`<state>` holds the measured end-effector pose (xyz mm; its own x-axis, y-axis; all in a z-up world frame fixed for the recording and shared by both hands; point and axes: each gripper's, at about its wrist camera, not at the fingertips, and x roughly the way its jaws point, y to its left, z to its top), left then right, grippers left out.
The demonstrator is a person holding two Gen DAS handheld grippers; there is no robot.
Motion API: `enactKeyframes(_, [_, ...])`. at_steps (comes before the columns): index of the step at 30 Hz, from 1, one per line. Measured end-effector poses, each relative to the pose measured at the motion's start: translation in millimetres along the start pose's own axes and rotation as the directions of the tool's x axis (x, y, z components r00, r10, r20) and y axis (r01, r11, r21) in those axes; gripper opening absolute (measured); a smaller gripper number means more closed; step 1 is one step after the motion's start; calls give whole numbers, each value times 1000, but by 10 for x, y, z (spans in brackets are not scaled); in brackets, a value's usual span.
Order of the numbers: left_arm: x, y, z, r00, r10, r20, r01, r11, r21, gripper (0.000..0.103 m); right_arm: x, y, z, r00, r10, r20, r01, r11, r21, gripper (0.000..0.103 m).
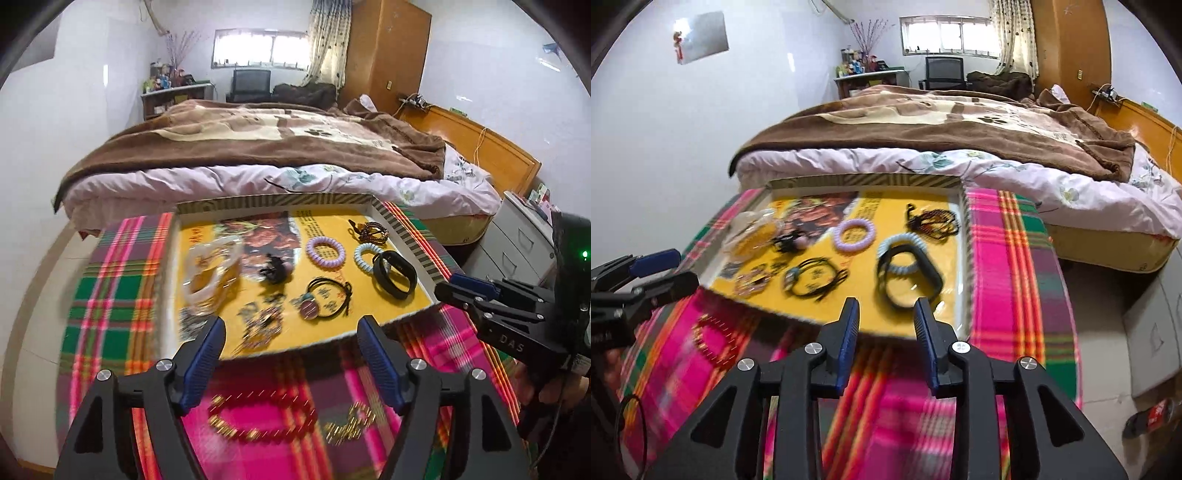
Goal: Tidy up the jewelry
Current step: 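Withdraw both tools and grasp the gold chain with the right tool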
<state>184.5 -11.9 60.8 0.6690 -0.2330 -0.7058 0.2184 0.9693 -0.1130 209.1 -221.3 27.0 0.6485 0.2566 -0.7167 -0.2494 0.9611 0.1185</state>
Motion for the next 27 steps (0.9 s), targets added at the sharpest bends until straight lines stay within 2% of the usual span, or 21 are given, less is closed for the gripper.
enactKeyframes(4, [-246, 149, -167, 999, 29, 27, -28, 999, -17, 78, -64, 153, -180, 998, 63, -15, -63, 998, -4, 34])
enactKeyframes(8, [-379, 313, -342, 999, 40, 28, -39, 998, -52, 79, -9, 397, -379, 989, 138, -58, -141, 989, -39, 44])
enactKeyframes(12, [-417, 449, -503, 999, 53, 13, -51, 996, -78, 79, 92, 624, -528, 977, 186, -105, -194, 978, -74, 45])
enactKeyframes(14, [-424, 512, -570, 999, 51, 8, -50, 994, -96, 79, 162, 730, -576, 969, 211, -130, -223, 971, -87, 53])
enactKeyframes(17, [-410, 611, -650, 999, 50, -2, -50, 991, -124, 79, 237, 827, -608, 966, 221, -132, -235, 967, -98, 58])
enactKeyframes(20, [-370, 691, -706, 999, 51, -15, -52, 989, -140, 79, 316, 900, -622, 965, 213, -151, -229, 968, -100, 59])
enactKeyframes(27, [-255, 807, -758, 998, 43, -36, -49, 986, -159, 79, 387, 1109, -649, 980, 122, -158, -151, 970, -189, 62])
